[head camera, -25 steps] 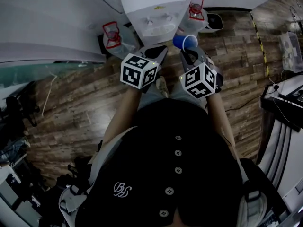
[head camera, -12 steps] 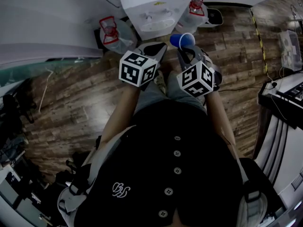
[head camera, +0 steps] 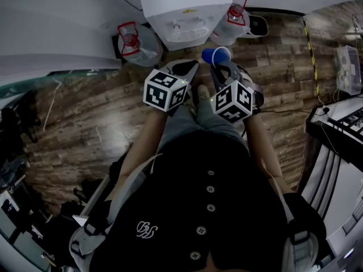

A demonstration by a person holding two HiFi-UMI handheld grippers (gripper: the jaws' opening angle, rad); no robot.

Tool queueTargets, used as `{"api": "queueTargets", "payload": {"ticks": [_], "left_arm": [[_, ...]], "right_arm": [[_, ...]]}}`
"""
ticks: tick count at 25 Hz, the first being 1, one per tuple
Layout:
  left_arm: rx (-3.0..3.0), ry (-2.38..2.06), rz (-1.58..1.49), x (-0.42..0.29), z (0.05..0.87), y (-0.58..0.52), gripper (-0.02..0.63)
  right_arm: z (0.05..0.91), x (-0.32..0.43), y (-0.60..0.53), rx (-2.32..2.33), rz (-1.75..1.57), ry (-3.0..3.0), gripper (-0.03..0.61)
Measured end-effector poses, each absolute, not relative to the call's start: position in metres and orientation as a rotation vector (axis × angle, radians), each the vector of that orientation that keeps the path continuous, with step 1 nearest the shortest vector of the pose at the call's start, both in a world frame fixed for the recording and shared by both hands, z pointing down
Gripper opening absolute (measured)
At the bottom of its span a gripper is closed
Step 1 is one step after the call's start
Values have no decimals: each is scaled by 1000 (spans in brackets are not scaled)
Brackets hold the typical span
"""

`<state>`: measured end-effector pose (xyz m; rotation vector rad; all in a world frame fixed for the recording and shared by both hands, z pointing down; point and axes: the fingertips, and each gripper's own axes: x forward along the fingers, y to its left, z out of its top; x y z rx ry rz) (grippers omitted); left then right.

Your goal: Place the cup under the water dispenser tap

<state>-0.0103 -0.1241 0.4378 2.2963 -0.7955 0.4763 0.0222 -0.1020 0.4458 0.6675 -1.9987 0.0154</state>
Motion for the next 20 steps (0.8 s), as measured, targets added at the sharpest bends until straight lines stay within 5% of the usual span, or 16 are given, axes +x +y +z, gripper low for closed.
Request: {"api": "queueTargets", "payload": {"ticks": [20], "left_arm": [[2155,-934,373,-20,494,-162,2]], "right_arm": [[509,26,-145,480,-98,-1964,21]]}}
